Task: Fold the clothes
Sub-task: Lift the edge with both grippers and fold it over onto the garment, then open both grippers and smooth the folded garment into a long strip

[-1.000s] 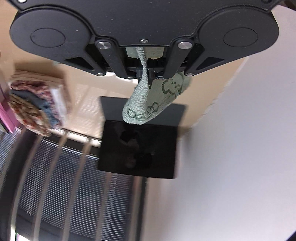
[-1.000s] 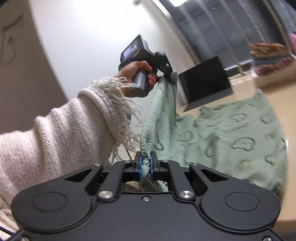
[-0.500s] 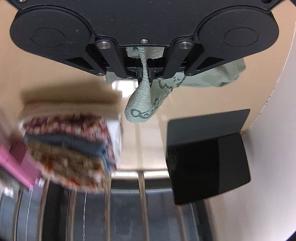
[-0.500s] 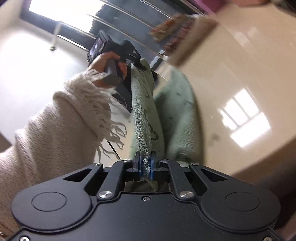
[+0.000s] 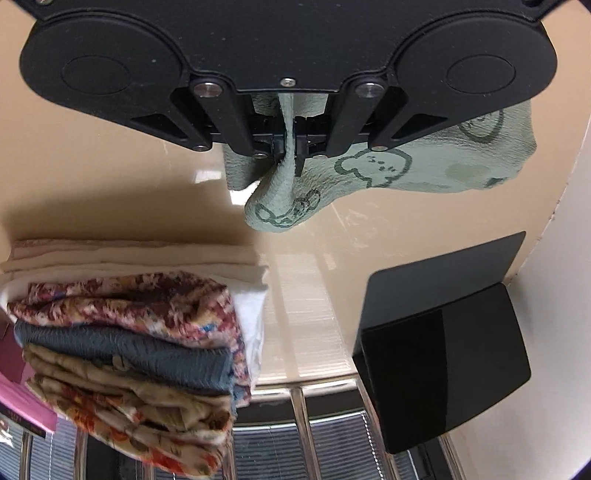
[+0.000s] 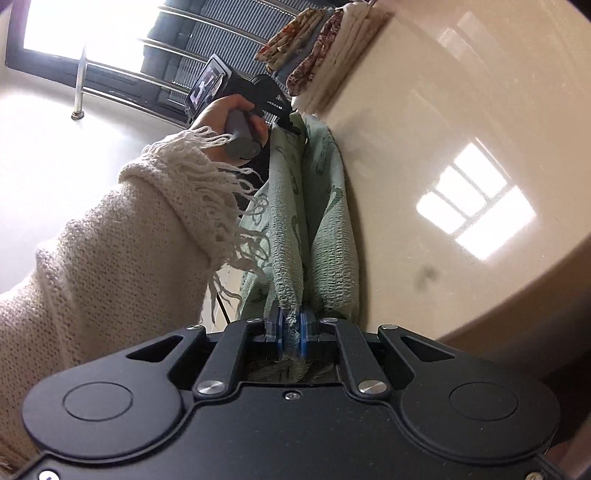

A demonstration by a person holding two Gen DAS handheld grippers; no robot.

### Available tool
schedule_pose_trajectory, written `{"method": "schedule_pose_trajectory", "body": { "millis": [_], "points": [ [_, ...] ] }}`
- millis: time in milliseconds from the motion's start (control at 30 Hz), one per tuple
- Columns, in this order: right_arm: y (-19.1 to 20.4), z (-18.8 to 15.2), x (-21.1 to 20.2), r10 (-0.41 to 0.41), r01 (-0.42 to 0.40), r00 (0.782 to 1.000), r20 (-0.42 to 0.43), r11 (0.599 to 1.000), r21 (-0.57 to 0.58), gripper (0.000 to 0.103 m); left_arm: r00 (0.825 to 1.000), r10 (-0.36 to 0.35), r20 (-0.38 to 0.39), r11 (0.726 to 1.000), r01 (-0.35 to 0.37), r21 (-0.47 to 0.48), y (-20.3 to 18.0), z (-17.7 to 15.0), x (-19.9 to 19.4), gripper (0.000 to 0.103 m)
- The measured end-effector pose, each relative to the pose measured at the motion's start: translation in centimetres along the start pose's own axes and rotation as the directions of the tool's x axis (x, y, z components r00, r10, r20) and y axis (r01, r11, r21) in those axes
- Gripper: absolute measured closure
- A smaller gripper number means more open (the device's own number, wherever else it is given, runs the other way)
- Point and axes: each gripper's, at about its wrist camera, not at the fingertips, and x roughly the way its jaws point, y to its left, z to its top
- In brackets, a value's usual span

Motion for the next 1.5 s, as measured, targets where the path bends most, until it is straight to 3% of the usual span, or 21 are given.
{"method": "schedule_pose_trajectory", "body": {
  "millis": [100,200,267,333,367,500,600,667,733,967,1100,1233,1333,1433,1500],
  "points": [
    [-0.1,0.1,0.1,0.0,0.0,1.0,-0.004,1.0,0.007,0.095,1.0,-0.028,-0.002,0.999,0.028,-0.031,-0.1,-0.1,0.4,0.1],
    [0.3,0.0,0.0,-0.009,0.009,1.0,0.002,1.0,-0.009,0.095,0.997,-0.071,0.021,0.996,0.072,-0.047,0.0,-0.3,0.3,0.086],
    [0.5,-0.1,-0.1,-0.013,0.013,1.0,0.001,1.0,-0.02,0.094,0.995,-0.087,0.054,0.995,0.09,-0.051,0.1,-0.3,-0.2,0.057],
    [0.5,-0.2,-0.2,-0.016,0.016,1.0,0.002,1.0,-0.021,0.092,0.99,-0.111,0.09,0.991,0.118,-0.071,0.6,-0.3,-0.9,0.036],
    [0.5,-0.2,-0.2,-0.019,0.019,1.0,0.004,1.0,-0.02,0.091,0.986,-0.127,0.109,0.987,0.136,-0.087,0.9,-0.3,-1.3,0.033],
    [0.5,-0.2,-0.4,-0.037,0.037,0.999,0.014,0.999,-0.024,0.088,0.966,-0.201,0.163,0.968,0.221,-0.117,3.1,-0.4,-3.6,0.033],
    [1.1,-0.4,-1.1,-0.048,0.051,0.998,0.038,0.997,-0.054,0.07,0.951,-0.237,0.2,0.964,0.255,-0.073,4.9,-1.1,-5.7,0.03],
    [1.7,-0.5,-1.9,-0.068,0.073,0.995,0.067,0.994,-0.084,0.051,0.94,-0.251,0.229,0.964,0.263,-0.022,6.2,-2.0,-7.3,0.018],
    [2.3,-0.5,-2.5,-0.089,0.1,0.992,0.09,0.988,-0.121,0.051,0.93,-0.258,0.261,0.965,0.259,0.031,7.9,-3.7,-9.3,0.005],
    [4.3,0.4,-4.4,-0.136,0.19,0.971,0.198,0.941,-0.281,0.05,0.913,-0.244,0.328,0.958,0.175,0.225,14.0,-11.8,-14.3,0.001],
    [6.7,1.0,-3.9,-0.14,0.227,0.966,0.215,0.856,-0.465,0.05,0.907,-0.233,0.352,0.945,0.126,0.301,16.5,-17.5,-15.9,0.0],
    [9.2,1.4,-1.4,-0.169,0.244,0.97,0.176,0.709,-0.661,0.051,0.901,-0.22,0.374,0.929,0.077,0.362,17.7,-22.8,-16.9,0.0],
    [10.3,1.4,1.1,-0.201,0.229,0.971,0.13,0.616,-0.754,0.043,0.899,-0.216,0.381,0.918,0.054,0.394,17.4,-26.1,-17.2,0.0],
    [11.3,1.4,3.9,-0.244,0.213,0.965,0.096,0.517,-0.829,0.042,0.907,-0.229,0.353,0.911,0.072,0.407,17.0,-28.2,-17.1,0.0],
    [11.4,1.5,5.8,-0.28,0.2,0.958,0.067,0.478,-0.855,0.044,0.911,-0.245,0.33,0.911,0.1,0.401,16.9,-28.9,-16.9,0.002]
  ]
}}
